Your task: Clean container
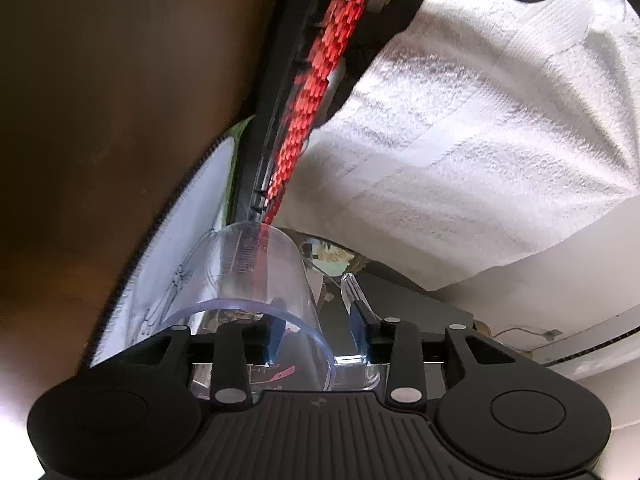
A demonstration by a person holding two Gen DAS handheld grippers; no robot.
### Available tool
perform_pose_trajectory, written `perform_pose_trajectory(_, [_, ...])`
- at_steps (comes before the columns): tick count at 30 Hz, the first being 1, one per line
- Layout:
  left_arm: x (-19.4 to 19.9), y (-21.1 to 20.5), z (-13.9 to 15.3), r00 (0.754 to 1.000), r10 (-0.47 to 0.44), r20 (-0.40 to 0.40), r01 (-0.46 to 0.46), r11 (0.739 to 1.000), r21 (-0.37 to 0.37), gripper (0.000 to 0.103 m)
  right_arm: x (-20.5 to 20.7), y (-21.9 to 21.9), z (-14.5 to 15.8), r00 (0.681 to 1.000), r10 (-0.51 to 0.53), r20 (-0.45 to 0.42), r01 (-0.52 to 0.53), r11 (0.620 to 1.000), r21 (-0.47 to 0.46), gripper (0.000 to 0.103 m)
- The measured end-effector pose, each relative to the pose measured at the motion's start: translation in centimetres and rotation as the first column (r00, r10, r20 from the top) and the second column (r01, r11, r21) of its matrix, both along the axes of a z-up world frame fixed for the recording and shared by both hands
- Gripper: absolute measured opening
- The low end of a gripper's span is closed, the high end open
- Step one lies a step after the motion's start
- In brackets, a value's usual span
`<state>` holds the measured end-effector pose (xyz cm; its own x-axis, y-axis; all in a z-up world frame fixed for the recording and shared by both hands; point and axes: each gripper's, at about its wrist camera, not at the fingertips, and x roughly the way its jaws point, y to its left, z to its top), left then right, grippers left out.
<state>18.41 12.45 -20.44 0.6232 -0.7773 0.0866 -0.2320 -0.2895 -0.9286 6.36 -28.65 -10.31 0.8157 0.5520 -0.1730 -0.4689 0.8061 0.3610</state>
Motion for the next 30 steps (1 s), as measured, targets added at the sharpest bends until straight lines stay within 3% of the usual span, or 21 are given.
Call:
perform_pose_trajectory(1, [-0.2, 0.3, 0.1, 1.0, 0.008, -0.005, -0.008, 0.999, 0.035, 0.058, 0.0, 0.0, 0.0, 1.0, 0.001, -0.001, -0.001, 1.0, 0.001, 0.016])
perform_pose_trajectory(5, [-0.7, 0.9, -0.2, 1.0, 0.007, 0.005, -0.007, 1.0, 0.03, 0.058, 0.0, 0.1, 0.0, 1.0, 0.004, 0.0, -0.004, 1.0, 0.001, 0.016])
perform_pose_trajectory(19, [-1.4, 2.7, 0.8, 0.996, 0.03, 0.089, -0.04, 0.993, 0.111, 0.06, -0.1, 0.4, 0.0, 1.0, 0.008, 0.002, -0.008, 1.0, 0.001, 0.016])
perform_pose_trajectory(30, [-2.1, 3.7, 2.6, 0.976, 0.032, 0.217, -0.092, 0.957, 0.274, 0.063, 0.1, 0.7, -0.2, 1.0, 0.022, -0.009, -0.022, 1.0, -0.004, 0.016])
